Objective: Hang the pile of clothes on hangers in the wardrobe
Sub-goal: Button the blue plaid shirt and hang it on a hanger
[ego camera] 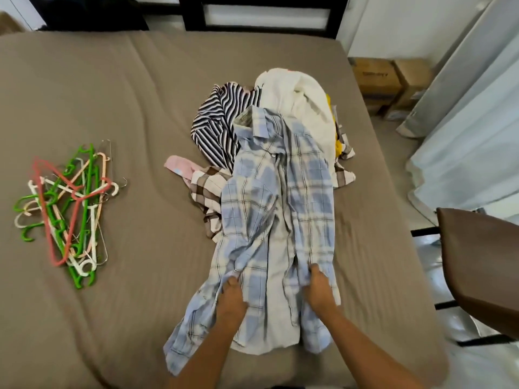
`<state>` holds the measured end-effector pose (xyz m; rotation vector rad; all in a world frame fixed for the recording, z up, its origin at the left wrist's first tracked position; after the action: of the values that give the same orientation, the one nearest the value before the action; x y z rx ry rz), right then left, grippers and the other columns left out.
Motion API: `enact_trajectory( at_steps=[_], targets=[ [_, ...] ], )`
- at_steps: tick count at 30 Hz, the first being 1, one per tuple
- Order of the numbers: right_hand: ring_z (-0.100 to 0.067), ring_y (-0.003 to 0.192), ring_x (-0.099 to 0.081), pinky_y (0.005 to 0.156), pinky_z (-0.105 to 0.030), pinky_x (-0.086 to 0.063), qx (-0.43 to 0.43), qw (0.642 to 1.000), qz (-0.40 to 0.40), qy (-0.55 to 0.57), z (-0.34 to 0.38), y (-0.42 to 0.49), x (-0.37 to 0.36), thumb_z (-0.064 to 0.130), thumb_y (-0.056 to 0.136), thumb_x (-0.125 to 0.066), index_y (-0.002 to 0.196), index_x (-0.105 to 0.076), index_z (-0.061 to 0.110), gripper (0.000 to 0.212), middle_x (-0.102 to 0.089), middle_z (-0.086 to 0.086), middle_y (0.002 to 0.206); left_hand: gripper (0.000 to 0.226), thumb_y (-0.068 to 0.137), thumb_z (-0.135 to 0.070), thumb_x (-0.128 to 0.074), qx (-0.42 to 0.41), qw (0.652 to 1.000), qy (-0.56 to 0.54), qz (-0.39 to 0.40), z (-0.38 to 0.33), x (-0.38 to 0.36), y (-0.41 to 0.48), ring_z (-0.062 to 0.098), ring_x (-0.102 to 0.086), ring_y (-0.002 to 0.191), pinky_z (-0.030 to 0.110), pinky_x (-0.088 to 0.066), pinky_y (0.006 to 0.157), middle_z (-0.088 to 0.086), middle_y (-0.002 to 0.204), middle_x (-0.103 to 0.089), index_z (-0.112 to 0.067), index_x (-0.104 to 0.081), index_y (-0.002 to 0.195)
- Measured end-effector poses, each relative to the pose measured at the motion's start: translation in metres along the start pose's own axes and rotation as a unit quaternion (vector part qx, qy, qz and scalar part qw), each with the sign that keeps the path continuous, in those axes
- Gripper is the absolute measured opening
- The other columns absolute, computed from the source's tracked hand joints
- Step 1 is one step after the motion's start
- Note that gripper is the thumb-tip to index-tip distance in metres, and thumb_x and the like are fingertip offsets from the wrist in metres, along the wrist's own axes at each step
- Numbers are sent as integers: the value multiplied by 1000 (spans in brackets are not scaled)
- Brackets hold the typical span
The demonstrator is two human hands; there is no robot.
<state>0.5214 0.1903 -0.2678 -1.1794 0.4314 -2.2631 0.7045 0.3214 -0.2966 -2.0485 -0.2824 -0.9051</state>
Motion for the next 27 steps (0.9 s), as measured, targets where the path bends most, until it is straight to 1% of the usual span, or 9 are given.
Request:
enact_trajectory(
  at_steps=[4, 6, 8, 10, 12, 15, 20, 24, 27],
  targets=[
    [-30, 71, -51, 60, -43, -46, -51, 948, -280, 145, -25, -20, 42, -15, 79, -48, 95, -49, 1, 23, -51, -11, 77, 14, 83, 3, -50, -49, 993, -88, -59, 3, 13, -2, 32, -59, 79, 34, -44, 66, 9, 78, -56, -6, -50, 95],
    [-38, 78, -52, 66, -48, -43, -113, 929, -351, 16, -41, -28, 55, -13, 73, -56, 96, -50, -3, 26, -53, -23, 86, 17, 83, 2, -52, -64, 990, -104, -71, 0, 18, -6, 24, -52, 67, 27, -36, 59, -1, 65, -47, -12, -43, 89],
    [-39, 78, -54, 64, -43, -44, -119, 926, -313, -173, -45, -30, 51, -3, 63, -70, 96, -54, 1, 36, -55, -25, 90, 17, 85, 0, -54, -69, 987, -111, -92, -3, 19, -12, 19, -49, 63, 25, -34, 57, -3, 63, -43, -10, -41, 88],
    [-33, 73, -57, 63, -34, -45, 53, 942, -216, -253, -35, -30, 28, 1, 51, -81, 90, -61, 6, 44, -58, -16, 87, 13, 86, 2, -52, -89, 983, -94, -129, -4, 17, -17, 18, -47, 66, 24, -33, 60, -1, 70, -45, -8, -44, 88],
    [-26, 82, -60, 69, -25, -44, 170, 953, -55, -244, -25, -33, -5, 16, 61, -83, 93, -61, 10, 39, -59, -7, 93, 17, 86, 3, -45, -116, 988, -31, -99, -4, 7, -18, 19, -48, 71, 27, -36, 62, -3, 75, -43, -14, -46, 84],
    [-24, 108, -51, 86, -34, -45, 109, 966, 69, -222, -22, -38, -42, 48, 80, -62, 118, -48, 12, 54, -52, -6, 115, 10, 84, -12, -54, -171, 985, 33, 19, -3, -16, -21, 24, -58, 86, 36, -47, 72, 1, 90, -54, -18, -50, 91],
    [-33, 91, -60, 70, -35, -45, 29, 991, -66, -111, -24, -41, -38, 7, 84, -51, 100, -51, 4, 16, -60, -15, 97, 56, 72, -44, -72, -136, 986, 84, 56, 11, -37, -23, 23, -52, 105, 38, -46, 85, 4, 115, -50, -14, -45, 112],
    [-33, 81, -60, 62, -34, -43, -58, 988, -137, -29, -54, -46, -19, 5, 86, -53, 90, -56, 5, 5, -61, -15, 87, 53, 84, -35, -63, -118, 976, 177, 34, 6, -42, -22, 26, -54, 112, 37, -48, 88, 7, 126, -48, -11, -39, 126],
    [-36, 82, -61, 67, -40, -48, -140, 978, -137, -66, -81, -53, -8, 8, 84, -57, 88, -62, 3, 9, -64, -19, 88, 29, 92, -18, -49, -105, 983, 149, 11, 2, -39, -23, 27, -60, 105, 37, -50, 84, 10, 116, -59, -10, -50, 120]
  ],
)
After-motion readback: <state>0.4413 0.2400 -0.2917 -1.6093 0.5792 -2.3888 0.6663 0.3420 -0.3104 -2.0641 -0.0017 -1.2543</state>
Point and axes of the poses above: each hand's wrist, its own y-axis towards the middle knuckle, its own x-axis out of the back of the hand, z = x × y, the point moved 4 cm from there along y, towards the middle knuckle
